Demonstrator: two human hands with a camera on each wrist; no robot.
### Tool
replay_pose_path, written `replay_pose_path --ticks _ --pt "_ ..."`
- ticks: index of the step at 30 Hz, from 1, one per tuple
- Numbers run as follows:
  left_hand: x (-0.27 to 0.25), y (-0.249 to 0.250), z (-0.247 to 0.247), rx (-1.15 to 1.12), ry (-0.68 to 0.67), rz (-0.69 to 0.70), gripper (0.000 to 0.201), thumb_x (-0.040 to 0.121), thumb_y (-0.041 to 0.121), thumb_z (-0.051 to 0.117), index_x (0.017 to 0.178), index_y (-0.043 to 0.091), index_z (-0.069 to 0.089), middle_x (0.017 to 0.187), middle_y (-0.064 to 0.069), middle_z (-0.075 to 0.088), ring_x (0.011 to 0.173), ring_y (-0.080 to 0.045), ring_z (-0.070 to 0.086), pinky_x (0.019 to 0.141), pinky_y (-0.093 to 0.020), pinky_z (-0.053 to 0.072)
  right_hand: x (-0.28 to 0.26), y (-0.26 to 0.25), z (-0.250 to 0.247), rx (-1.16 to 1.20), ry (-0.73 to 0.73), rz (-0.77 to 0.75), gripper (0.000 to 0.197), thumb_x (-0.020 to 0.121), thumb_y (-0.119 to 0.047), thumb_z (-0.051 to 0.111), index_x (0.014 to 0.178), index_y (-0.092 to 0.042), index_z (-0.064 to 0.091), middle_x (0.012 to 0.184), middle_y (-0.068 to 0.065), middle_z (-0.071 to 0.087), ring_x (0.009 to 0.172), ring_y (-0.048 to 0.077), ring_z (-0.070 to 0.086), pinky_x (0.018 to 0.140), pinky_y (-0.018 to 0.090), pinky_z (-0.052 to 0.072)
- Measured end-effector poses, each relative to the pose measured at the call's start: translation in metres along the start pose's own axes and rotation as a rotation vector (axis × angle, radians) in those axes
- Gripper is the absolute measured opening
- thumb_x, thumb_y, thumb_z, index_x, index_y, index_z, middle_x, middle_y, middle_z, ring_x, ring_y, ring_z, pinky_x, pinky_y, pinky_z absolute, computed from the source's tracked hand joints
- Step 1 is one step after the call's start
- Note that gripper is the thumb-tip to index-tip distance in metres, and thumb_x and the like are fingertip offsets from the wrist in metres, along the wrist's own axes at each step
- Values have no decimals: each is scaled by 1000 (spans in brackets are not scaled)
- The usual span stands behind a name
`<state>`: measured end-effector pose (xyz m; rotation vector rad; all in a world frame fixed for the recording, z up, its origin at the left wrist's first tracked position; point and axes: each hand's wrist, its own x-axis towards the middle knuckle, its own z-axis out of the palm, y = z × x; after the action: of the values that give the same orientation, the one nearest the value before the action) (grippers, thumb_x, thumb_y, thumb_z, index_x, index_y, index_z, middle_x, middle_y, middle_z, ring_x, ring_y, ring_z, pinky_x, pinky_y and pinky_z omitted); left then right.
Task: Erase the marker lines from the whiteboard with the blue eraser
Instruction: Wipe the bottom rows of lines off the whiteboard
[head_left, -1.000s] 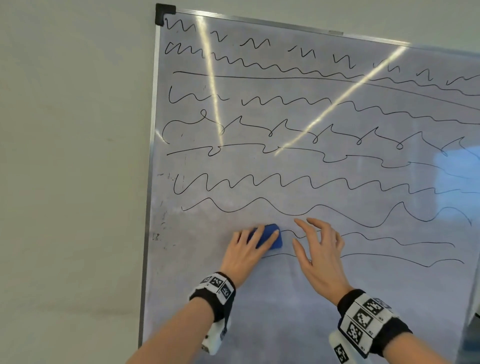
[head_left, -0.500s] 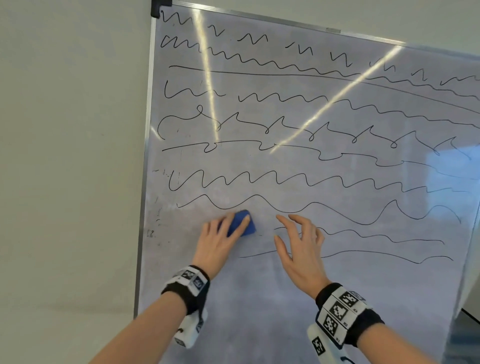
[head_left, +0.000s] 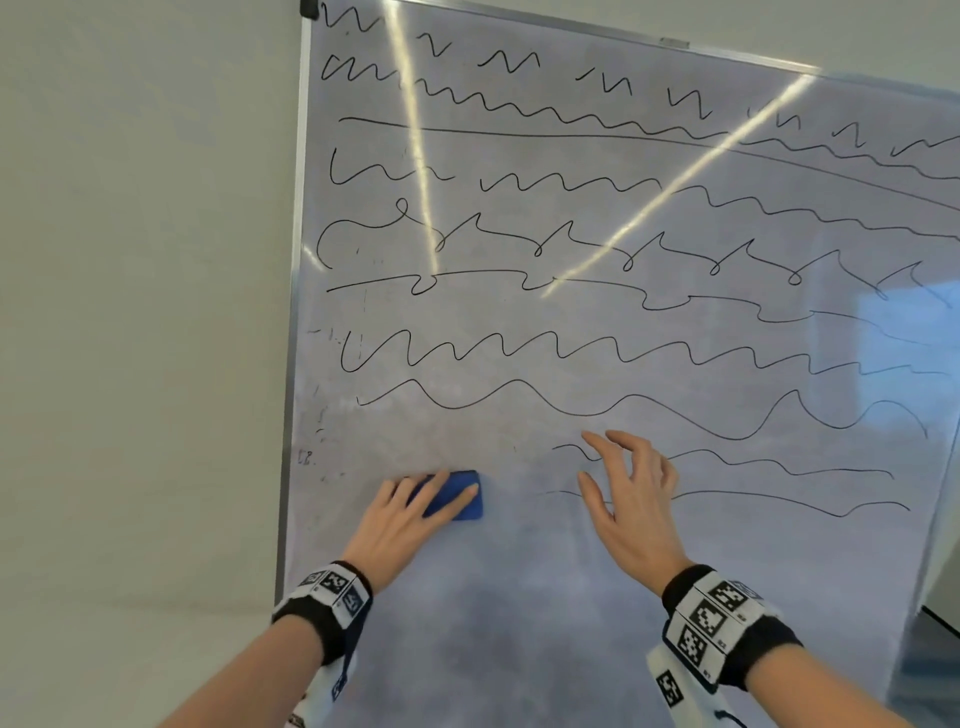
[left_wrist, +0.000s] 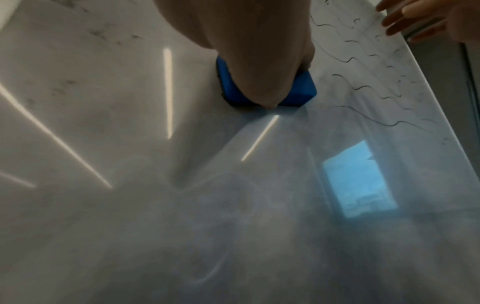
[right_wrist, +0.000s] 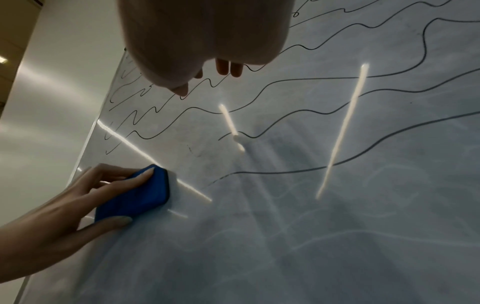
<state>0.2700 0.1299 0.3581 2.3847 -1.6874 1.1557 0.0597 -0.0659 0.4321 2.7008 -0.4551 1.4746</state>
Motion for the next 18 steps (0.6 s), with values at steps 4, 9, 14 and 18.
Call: replay_pose_path --ticks 4,9,14,18 --pt "31 26 -11 -12 50 -48 90 59 -9 38 143 25 35 135 -13 40 92 -31 44 73 -38 34 4 -3 -2 21 -1 -18 42 92 -38 40 132 -27 45 125 0 39 115 13 37 103 40 22" --pt "80 82 -17 -26 91 155 79 68 6 62 141 25 37 131 -11 47 95 -28 49 75 -36 45 2 10 -10 -1 8 -15 42 92 -40 39 132 -28 45 126 -1 39 119 13 38 102 33 16" --pt "78 46 -18 24 190 146 80 65 1 49 141 24 37 133 -11 44 100 -29 52 78 -37 39 6 32 -18 -14 34 11 42 90 -39 39 131 -29 43 125 -1 39 117 14 38 101 34 15" --pt "72 31 -23 -79 190 -94 94 57 -9 54 143 24 35 136 -14 41 94 -32 47 72 -39 41 5 41 -19 -9 17 19 42 91 -40 38 132 -29 43 125 0 40 117 13 38 102 36 16"
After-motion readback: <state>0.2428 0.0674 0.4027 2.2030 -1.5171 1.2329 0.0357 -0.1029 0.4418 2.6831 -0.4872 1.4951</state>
